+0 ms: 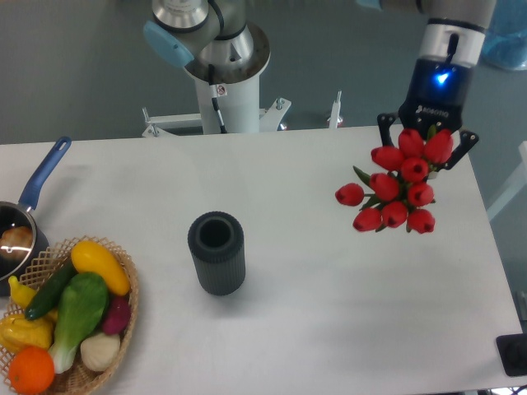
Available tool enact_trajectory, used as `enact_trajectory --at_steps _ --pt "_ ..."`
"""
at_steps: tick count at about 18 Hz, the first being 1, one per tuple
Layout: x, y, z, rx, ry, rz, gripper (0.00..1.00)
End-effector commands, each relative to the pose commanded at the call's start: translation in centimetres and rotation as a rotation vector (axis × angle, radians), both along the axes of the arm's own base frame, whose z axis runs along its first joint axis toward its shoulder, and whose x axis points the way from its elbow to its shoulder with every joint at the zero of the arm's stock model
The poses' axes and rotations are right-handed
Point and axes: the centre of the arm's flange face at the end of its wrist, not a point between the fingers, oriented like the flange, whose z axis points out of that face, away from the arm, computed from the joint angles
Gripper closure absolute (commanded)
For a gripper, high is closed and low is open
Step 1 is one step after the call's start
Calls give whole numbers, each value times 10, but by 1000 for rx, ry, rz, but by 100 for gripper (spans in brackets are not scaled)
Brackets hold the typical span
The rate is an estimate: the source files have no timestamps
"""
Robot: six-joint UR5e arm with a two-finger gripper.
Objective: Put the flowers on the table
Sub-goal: 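Carry the red tulip bunch in the gripper toward the table center, then lower the held tulips onto the table beside the black vase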
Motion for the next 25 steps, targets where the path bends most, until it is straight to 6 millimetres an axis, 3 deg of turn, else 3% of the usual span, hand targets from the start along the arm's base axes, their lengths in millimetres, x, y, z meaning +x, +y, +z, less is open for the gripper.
enact_trajectory --at_steps 3,8,10,12,15,25 --pt "0 0 -7 -76 17 17 63" --pt "16 26 -36 -265 45 -2 63" --pt "18 44 -64 -303 12 -34 63" --pt "16 50 -82 -345 0 -42 63" --pt "29 74 -112 -468 8 -83 63" --pt "23 85 -175 -528 -70 -129 63"
